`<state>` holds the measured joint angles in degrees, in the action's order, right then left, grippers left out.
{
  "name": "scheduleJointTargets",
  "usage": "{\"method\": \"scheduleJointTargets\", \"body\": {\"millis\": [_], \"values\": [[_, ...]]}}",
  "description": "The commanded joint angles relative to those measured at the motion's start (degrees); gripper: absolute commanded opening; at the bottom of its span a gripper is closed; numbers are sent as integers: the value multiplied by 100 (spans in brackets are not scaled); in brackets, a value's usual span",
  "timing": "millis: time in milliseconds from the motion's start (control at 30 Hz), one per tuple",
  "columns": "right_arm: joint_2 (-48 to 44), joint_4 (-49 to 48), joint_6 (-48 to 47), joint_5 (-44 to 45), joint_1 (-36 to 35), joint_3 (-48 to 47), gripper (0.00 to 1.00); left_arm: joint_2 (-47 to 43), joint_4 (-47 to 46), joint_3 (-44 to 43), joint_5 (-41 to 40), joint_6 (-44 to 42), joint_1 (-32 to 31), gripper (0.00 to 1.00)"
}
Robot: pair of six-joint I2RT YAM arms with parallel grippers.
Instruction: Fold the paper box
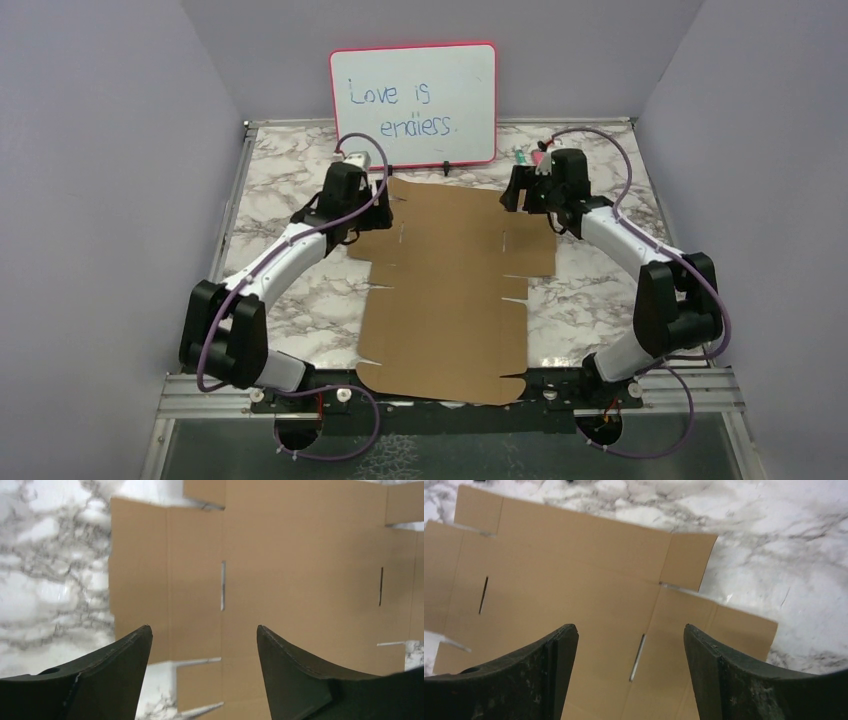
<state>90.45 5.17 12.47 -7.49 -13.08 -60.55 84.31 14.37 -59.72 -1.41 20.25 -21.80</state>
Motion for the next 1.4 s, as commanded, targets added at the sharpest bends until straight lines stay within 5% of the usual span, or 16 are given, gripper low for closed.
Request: {"method": "scheduleJointTargets", "body": {"millis": [0, 200, 533, 933, 1367], "values": [[-508, -325, 194, -774, -57, 639, 83, -824, -167, 959, 694, 435, 348, 79], [-1043, -819, 540, -1525, -153, 1443, 83, -1444, -347, 1921, 1574, 761, 737, 82], [-1065, -1554, 1005, -2085, -388, 2403, 83, -1033, -1243, 2685, 2316, 1246, 872, 80], [-672, -1882, 967, -2022, -425, 2744, 83, -511, -1737, 2902, 2623, 1385, 875, 66], [-144, -2117, 966, -1767, -709, 2787, 83, -1030, -1464, 2875, 2664, 1354, 668, 34]]}}
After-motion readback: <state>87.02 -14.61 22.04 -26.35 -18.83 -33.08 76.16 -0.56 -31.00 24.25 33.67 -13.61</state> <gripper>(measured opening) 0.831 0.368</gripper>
